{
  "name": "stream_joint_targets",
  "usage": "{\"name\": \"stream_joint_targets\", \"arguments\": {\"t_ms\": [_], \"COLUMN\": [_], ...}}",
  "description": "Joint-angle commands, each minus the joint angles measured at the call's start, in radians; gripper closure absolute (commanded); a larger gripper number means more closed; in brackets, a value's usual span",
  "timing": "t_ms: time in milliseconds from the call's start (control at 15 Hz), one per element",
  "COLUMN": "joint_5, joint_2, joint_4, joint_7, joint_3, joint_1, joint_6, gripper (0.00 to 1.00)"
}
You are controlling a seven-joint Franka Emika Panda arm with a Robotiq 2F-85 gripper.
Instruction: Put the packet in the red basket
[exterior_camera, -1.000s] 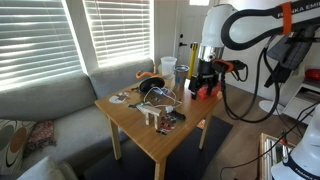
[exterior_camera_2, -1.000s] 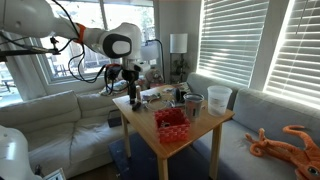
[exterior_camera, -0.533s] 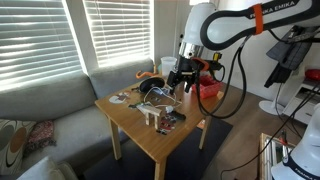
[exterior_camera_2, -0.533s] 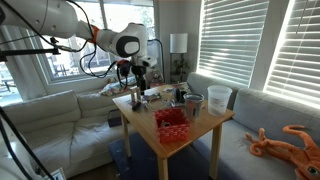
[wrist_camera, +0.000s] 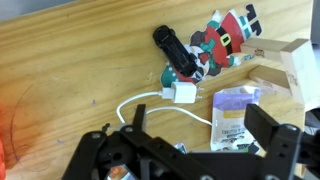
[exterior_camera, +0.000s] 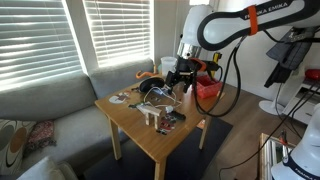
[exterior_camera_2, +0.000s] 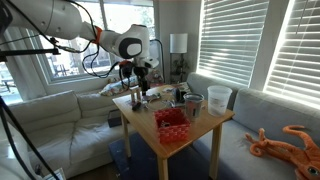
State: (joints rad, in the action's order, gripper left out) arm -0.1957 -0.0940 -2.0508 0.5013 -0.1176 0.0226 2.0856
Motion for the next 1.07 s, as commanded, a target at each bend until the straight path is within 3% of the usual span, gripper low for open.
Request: {"name": "stream_joint_targets", "arguments": {"t_ms": [0, 800, 933, 1000], "joint_5": [-0.095, -0.357, -0.412, -0.445], "joint_2": [0.058, 0.209, 0.221, 0.226], "joint_4": [0.018, 0.028, 0.030, 0.033], "joint_7": [-0.076, -0.304, -0.347, -0.369], "joint_3": [0.037, 0.043, 0.040, 0.038], "joint_1": [0.005, 0.009, 0.004, 0.001], "joint_6": [0.084, 0.270, 0.295, 0.304], "gripper": [0.00, 0.01, 0.09, 0.21]}}
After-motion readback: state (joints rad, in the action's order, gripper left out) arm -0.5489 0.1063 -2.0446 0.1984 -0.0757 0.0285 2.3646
